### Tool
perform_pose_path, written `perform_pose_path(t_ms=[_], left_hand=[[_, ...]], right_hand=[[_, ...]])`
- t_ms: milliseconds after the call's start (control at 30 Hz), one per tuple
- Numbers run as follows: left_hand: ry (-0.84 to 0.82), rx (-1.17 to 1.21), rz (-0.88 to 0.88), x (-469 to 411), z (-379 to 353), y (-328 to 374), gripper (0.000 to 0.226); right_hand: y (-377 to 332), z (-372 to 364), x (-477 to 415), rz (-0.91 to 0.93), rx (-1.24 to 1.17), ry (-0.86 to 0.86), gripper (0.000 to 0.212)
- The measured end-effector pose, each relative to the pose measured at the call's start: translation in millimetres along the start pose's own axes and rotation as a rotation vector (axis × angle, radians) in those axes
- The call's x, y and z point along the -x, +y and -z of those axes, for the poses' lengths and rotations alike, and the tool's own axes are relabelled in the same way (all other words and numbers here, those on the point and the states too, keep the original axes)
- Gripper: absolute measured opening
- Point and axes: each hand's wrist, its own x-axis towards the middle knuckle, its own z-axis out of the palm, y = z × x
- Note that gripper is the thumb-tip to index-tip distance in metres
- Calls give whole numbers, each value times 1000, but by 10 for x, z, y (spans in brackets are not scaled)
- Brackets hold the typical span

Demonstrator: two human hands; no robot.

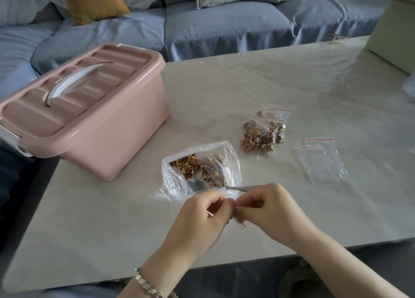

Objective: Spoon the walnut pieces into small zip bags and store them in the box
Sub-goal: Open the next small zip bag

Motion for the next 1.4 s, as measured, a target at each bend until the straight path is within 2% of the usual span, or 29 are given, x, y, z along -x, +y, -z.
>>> perform_pose_path(t_ms=[233, 367, 500, 600, 933, 1400], left_hand=[[-144, 154, 52, -19, 43, 6, 28], [-212, 297, 15, -20, 99, 28, 31], [-243, 343, -52, 5, 118, 38, 29], [-242, 336, -75, 12, 110, 22, 33], [-210, 345, -68, -3, 111, 91, 24], [-228, 295, -74, 11, 129, 123, 24]], right_hand=[[-45, 77, -4, -38, -93, -150, 18], [-68, 162, -2, -99, -279, -246, 19], [-86, 199, 12, -139, -394, -294, 14], [-98, 210, 17, -138, -387, -303, 16], [-124, 207, 20, -92, -341, -262, 18], [-144, 216, 49, -31, -257, -236, 6]])
